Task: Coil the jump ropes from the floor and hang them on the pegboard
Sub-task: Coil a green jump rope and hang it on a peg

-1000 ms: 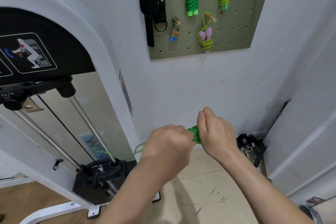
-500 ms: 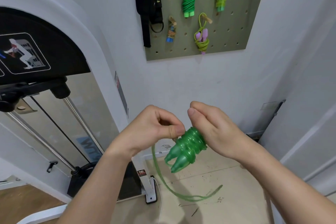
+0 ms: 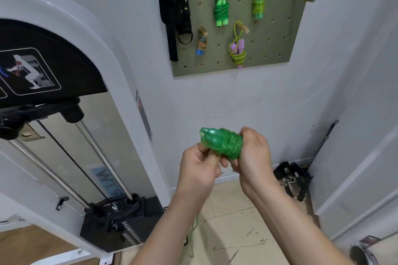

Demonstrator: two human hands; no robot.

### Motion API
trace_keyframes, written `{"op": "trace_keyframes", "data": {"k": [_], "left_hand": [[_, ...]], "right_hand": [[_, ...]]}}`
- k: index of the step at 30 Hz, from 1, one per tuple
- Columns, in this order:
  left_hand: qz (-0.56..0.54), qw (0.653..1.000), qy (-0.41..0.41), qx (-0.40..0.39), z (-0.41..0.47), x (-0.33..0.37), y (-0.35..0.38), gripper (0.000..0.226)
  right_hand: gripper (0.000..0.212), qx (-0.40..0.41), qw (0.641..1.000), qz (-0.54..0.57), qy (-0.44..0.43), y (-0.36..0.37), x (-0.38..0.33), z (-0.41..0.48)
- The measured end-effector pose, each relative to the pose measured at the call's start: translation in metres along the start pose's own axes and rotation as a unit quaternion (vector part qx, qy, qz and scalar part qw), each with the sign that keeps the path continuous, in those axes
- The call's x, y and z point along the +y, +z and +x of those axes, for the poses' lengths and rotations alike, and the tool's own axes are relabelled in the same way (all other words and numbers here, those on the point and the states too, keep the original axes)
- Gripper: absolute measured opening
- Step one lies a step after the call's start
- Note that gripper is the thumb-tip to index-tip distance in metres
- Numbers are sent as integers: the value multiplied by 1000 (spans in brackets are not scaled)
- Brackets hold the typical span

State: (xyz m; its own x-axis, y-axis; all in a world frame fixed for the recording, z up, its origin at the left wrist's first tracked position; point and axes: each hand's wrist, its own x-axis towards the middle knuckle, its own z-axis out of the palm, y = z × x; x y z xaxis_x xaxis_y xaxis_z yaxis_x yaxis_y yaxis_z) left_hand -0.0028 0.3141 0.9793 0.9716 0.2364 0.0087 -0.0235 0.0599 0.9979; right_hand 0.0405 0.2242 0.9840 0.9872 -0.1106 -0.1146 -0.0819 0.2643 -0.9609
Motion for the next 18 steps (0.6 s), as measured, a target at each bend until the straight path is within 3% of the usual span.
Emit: {"op": "trace_keyframes", "data": {"k": [2,4,7,9,13,18], "left_hand": [[103,993,60,-3,-4,-7,0,35],[227,960,161,-25,-10,-15,-1,32],[431,859,276,-25,-12,-25,-3,21],[521,801,294,-32,-13,-20,-4,19],[619,715,321,-46,-19,-10,-5,35],[645,665,365,-95,-14,4,-7,38]], "right_hand": [[31,40,999,-5,-21,0,2,5],[30,84,994,-31,-64,-1,6,12],[34,117,970,-147,-152,-5,8,14],[38,122,953,-202,-188,-8,10,13],[36,115,909,-315,-250,-15,12,17],[30,66,846,-459,-263,-29,20,23]]}}
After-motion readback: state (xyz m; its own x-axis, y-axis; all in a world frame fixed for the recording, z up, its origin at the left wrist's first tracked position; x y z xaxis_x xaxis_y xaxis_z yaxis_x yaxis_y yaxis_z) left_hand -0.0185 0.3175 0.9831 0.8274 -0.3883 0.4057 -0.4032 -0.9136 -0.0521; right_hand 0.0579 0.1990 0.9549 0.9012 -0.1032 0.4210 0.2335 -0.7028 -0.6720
